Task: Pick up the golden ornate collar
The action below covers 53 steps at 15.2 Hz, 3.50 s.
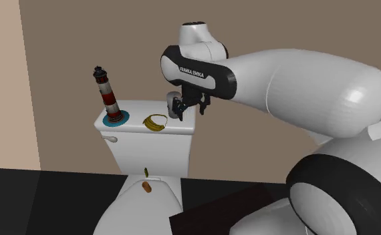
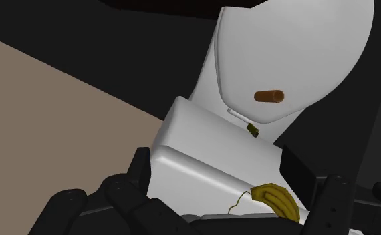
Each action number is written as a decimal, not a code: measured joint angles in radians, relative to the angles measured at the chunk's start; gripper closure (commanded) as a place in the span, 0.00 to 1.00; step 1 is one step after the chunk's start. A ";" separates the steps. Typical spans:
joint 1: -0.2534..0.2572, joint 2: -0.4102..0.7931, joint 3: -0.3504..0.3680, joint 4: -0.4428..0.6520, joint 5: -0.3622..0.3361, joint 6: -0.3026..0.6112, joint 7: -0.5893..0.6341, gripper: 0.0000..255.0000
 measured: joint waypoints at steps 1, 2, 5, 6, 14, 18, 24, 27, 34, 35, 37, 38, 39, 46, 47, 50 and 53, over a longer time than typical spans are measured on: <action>0.004 0.047 0.012 0.030 -0.007 0.009 0.006 0.00; 0.011 0.082 0.024 0.059 -0.013 0.003 0.016 0.00; 0.024 0.217 0.054 0.177 -0.041 -0.009 0.033 0.00; 0.030 0.262 0.063 0.218 -0.052 -0.015 0.040 0.00; 0.107 0.620 0.124 0.555 -0.153 -0.088 0.104 0.00; 0.166 0.818 0.135 0.787 -0.208 -0.171 0.119 0.00; 0.185 0.890 0.134 0.824 -0.227 -0.153 0.125 0.00; 0.183 0.896 0.133 0.791 -0.229 -0.115 0.129 0.00; 0.182 0.894 0.133 0.777 -0.229 -0.102 0.130 1.00; 0.182 0.894 0.133 0.777 -0.228 -0.102 0.130 1.00; 0.182 0.894 0.134 0.777 -0.228 -0.102 0.130 1.00; 0.183 0.895 0.134 0.779 -0.229 -0.103 0.130 1.00; 0.184 0.897 0.134 0.790 -0.229 -0.112 0.131 1.00; 0.188 0.888 0.135 0.862 -0.226 -0.193 0.123 1.00; 0.190 0.893 0.135 0.884 -0.227 -0.209 0.122 1.00; 0.193 0.894 0.135 0.925 -0.226 -0.248 0.118 1.00; 0.197 0.895 0.135 0.969 -0.227 -0.291 0.114 1.00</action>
